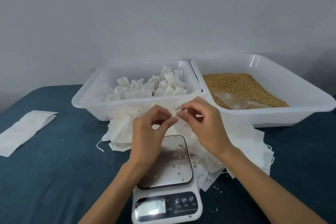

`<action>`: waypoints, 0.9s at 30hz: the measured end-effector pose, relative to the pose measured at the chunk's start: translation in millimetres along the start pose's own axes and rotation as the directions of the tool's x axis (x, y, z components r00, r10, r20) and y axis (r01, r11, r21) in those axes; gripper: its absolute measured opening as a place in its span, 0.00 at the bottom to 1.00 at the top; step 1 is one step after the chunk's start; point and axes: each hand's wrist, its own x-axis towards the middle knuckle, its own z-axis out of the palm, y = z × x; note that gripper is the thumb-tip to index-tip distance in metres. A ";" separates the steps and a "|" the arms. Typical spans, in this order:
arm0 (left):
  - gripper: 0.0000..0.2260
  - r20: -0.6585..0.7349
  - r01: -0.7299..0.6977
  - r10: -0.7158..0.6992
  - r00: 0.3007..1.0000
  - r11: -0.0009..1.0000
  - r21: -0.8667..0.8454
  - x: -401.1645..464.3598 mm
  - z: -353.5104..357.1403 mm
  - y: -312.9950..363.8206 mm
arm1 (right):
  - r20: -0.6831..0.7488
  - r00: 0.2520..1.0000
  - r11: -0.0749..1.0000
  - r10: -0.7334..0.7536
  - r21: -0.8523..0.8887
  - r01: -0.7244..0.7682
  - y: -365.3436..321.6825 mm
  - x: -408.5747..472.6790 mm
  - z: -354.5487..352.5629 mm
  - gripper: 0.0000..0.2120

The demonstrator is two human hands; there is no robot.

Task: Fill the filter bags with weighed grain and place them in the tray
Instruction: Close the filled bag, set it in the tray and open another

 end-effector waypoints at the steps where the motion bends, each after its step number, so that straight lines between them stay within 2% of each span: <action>1: 0.08 -0.002 0.013 -0.013 1.000 1.000 -0.016 0.3 -0.8 -1.0 | -0.016 1.000 0.999 0.023 0.030 -0.023 0.3 0.6 -1.5 0.04; 4: 0.07 -0.003 0.061 -0.062 0.998 0.994 -0.093 3.1 -4.4 -0.2 | -0.017 0.996 0.985 0.088 0.153 -0.085 1.0 3.1 -5.8 0.06; 8: 0.06 0.025 0.107 -0.104 0.994 0.968 -0.227 10.8 -11.7 0.9 | 0.060 0.978 0.907 0.199 0.368 -0.207 -1.9 7.7 -14.3 0.06; 12: 0.06 0.066 0.148 -0.134 0.989 0.932 -0.330 12.7 -15.1 3.2 | -0.010 0.985 0.938 0.172 0.306 -0.161 -0.1 9.0 -16.7 0.09; 15: 0.06 0.006 0.178 -0.192 0.981 0.898 -0.402 16.2 -22.6 2.9 | -0.113 0.978 0.951 0.173 0.276 -0.136 0.9 9.4 -21.2 0.09; 17: 0.05 -0.064 0.119 -0.150 0.987 0.929 -0.350 17.9 -25.7 3.1 | -0.155 0.979 0.970 0.135 0.222 -0.098 -0.3 8.0 -21.9 0.10; 19: 0.05 -0.065 0.052 -0.073 0.995 0.960 -0.276 15.9 -22.6 5.4 | -0.074 0.990 0.970 0.121 0.221 -0.103 -3.7 5.7 -17.0 0.13; 22: 0.06 0.094 0.027 -0.004 0.996 0.969 -0.247 6.8 -11.5 7.1 | 0.176 0.963 0.936 0.205 0.254 -0.245 -9.3 0.4 -4.2 0.20; 24: 0.06 0.175 0.030 0.012 0.985 0.972 -0.235 2.3 -5.8 7.4 | 0.229 0.941 0.906 0.251 0.285 -0.311 -8.8 -1.7 -0.5 0.17; 27: 0.04 0.207 0.044 0.006 0.978 0.970 -0.239 0.1 -2.7 5.5 | 0.219 0.930 0.872 0.294 0.337 -0.355 -4.6 -0.7 -2.5 0.07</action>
